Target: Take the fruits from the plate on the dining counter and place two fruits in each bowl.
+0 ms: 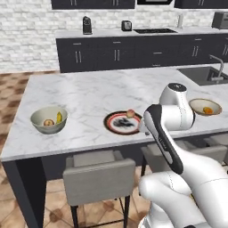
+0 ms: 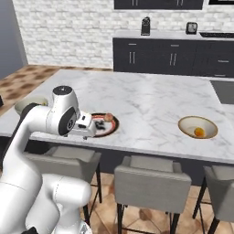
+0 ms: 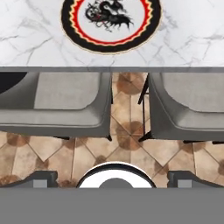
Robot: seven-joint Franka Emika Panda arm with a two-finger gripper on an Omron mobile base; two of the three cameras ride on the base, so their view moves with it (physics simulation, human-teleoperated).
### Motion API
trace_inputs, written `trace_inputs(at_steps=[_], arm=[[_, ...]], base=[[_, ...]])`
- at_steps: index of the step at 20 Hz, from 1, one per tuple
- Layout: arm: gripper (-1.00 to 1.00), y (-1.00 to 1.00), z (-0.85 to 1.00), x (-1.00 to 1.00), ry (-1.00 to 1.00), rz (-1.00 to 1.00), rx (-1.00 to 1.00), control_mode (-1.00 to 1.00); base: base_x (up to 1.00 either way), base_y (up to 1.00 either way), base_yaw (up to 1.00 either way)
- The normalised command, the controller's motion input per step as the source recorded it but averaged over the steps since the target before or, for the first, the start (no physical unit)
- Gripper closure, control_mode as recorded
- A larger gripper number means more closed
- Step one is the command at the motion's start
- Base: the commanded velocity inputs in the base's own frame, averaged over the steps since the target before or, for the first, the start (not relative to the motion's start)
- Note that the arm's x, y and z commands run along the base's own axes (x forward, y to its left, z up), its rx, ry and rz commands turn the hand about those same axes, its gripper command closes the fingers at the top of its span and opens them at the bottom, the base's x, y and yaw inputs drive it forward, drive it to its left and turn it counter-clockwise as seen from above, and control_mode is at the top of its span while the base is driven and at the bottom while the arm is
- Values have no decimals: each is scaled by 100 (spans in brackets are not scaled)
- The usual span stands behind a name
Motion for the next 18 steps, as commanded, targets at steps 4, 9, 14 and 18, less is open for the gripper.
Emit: trace_inputs(at_steps=[4,9,14,18], arm=[[-100,0,0,0,0,0,0,100],[-100,0,3,52,0,0,0,-100],[-100,0,2,100,0,0,0,-100],[-100,-1,0,100,0,-4,0,-100]], base=[[49,0,0],[25,0,0],[0,0,0],[0,0,0]])
